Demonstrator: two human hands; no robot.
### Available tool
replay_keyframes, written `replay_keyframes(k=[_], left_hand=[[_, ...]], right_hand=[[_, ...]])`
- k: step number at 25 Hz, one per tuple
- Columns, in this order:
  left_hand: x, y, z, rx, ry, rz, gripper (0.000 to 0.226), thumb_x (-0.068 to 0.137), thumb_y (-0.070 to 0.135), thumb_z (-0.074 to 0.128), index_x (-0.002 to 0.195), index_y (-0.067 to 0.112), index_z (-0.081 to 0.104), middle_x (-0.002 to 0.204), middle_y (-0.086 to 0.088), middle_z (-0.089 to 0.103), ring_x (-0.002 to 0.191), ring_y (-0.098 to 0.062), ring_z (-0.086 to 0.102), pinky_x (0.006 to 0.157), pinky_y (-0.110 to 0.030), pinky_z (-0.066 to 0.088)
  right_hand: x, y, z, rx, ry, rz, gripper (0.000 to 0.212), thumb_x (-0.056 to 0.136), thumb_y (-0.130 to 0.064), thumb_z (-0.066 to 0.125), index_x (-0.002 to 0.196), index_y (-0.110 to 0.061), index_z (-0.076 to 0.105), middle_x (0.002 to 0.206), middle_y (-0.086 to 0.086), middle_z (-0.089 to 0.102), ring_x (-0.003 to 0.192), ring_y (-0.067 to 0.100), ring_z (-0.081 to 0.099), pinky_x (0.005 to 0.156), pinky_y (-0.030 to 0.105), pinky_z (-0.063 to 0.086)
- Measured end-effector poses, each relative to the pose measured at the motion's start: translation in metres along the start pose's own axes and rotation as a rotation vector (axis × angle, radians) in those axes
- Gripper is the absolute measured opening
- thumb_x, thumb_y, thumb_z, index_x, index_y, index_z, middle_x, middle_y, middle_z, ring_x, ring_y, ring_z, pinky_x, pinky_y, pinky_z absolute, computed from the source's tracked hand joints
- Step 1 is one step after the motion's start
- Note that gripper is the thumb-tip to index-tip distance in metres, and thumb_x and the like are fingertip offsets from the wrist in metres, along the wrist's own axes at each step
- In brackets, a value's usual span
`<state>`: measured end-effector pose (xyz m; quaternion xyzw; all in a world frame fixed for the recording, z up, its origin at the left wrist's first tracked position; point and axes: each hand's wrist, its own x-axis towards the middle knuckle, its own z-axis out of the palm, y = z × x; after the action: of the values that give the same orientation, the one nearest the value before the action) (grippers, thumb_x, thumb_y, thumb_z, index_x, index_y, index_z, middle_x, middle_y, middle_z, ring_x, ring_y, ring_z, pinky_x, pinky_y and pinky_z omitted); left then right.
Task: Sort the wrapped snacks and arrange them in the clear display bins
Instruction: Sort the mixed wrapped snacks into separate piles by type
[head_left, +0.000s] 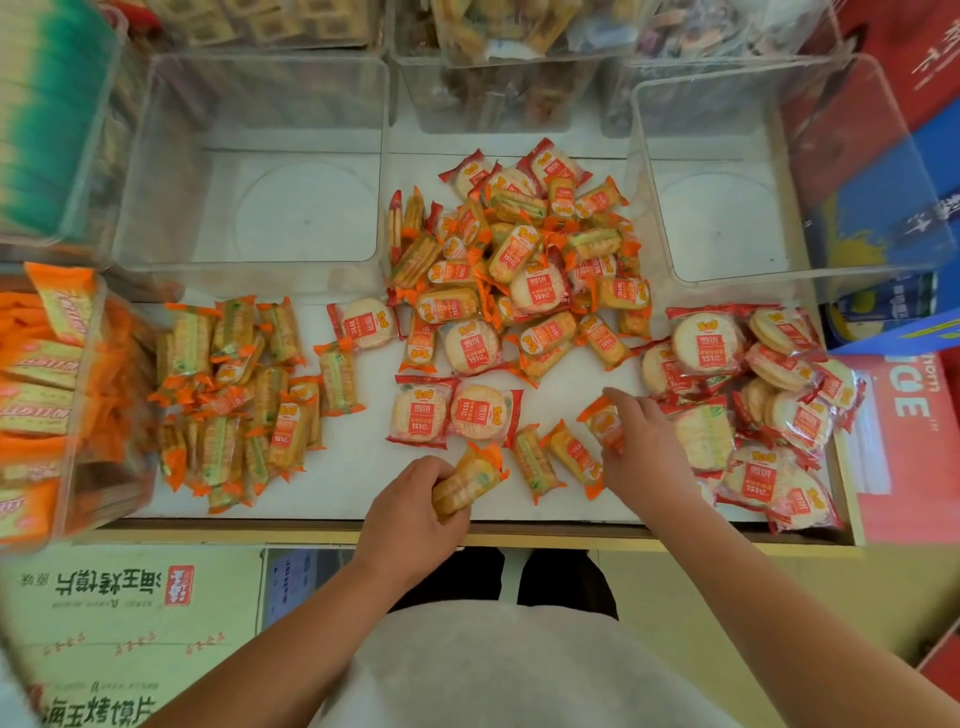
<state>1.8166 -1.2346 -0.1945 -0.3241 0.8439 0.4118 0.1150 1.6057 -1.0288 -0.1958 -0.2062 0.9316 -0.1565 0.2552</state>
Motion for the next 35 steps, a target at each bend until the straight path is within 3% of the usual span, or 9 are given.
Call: replay_keyframes(k=[4,7,13,18,22,26,35], left_hand=[[-0.007,0.006,0.001,-0.116,0.037,-0.019,0.028,0.082,0.044,0.075,0.102,0.038,0.056,0.093,0.019,0.064,0.084,-0.004,0.063,0.073,-0.032,0.058],[-0.010,0.001,-0.003,-0.121,0.075,-0.028,0.029,0.081,0.043,0.075,0.103,0.037,0.057,0.093,0.018,0.064,0.085,-0.005,0.062,0.074,-0.035,0.058],[-0.010,-0.010,-0.013,-0.117,0.128,-0.059,0.030,0.082,0.040,0.078,0.104,0.036,0.058,0.093,0.018,0.064,0.085,-0.004,0.062,0.073,-0.032,0.057],[-0.014,-0.017,-0.016,-0.142,0.168,-0.073,0.030,0.081,0.038,0.079,0.104,0.034,0.060,0.093,0.017,0.065,0.084,-0.004,0.062,0.070,-0.027,0.054],[-0.016,-0.023,-0.018,-0.161,0.199,-0.082,0.031,0.081,0.037,0.081,0.104,0.032,0.062,0.092,0.017,0.066,0.082,-0.004,0.062,0.068,-0.027,0.054],[-0.017,-0.024,-0.019,-0.200,0.202,-0.106,0.029,0.081,0.037,0.080,0.104,0.032,0.062,0.090,0.016,0.066,0.081,-0.005,0.063,0.070,-0.033,0.056],[-0.021,-0.036,-0.046,-0.320,0.348,-0.141,0.029,0.079,0.033,0.083,0.104,0.033,0.068,0.089,0.018,0.070,0.078,-0.004,0.065,0.069,-0.029,0.056]], right_hand=[[-0.019,-0.026,0.025,0.128,-0.061,0.010,0.054,0.092,-0.020,0.069,0.143,-0.021,0.052,0.129,0.003,0.063,0.118,0.028,0.060,0.094,0.045,0.054],[-0.028,-0.029,0.048,0.085,-0.013,0.022,0.051,0.090,-0.019,0.068,0.140,-0.022,0.056,0.134,0.005,0.055,0.117,0.032,0.058,0.088,0.046,0.056],[-0.017,-0.027,0.045,0.092,0.004,0.150,0.050,0.097,-0.033,0.064,0.143,-0.021,0.048,0.121,0.009,0.062,0.104,0.034,0.064,0.083,0.045,0.056],[-0.011,-0.031,0.040,0.156,-0.035,0.214,0.050,0.094,-0.032,0.063,0.141,-0.025,0.047,0.119,0.006,0.060,0.099,0.027,0.065,0.084,0.046,0.058],[-0.021,-0.056,0.043,0.226,0.015,0.120,0.054,0.093,-0.034,0.066,0.144,-0.028,0.048,0.125,-0.003,0.059,0.109,0.021,0.061,0.088,0.039,0.054],[-0.031,-0.076,0.065,0.075,-0.025,0.022,0.059,0.095,-0.034,0.063,0.150,-0.027,0.041,0.127,0.003,0.055,0.114,0.027,0.055,0.082,0.042,0.054],[-0.032,-0.078,0.047,-0.063,-0.124,0.182,0.068,0.087,-0.032,0.065,0.146,-0.039,0.032,0.113,0.000,0.064,0.100,0.031,0.065,0.074,0.041,0.055]])
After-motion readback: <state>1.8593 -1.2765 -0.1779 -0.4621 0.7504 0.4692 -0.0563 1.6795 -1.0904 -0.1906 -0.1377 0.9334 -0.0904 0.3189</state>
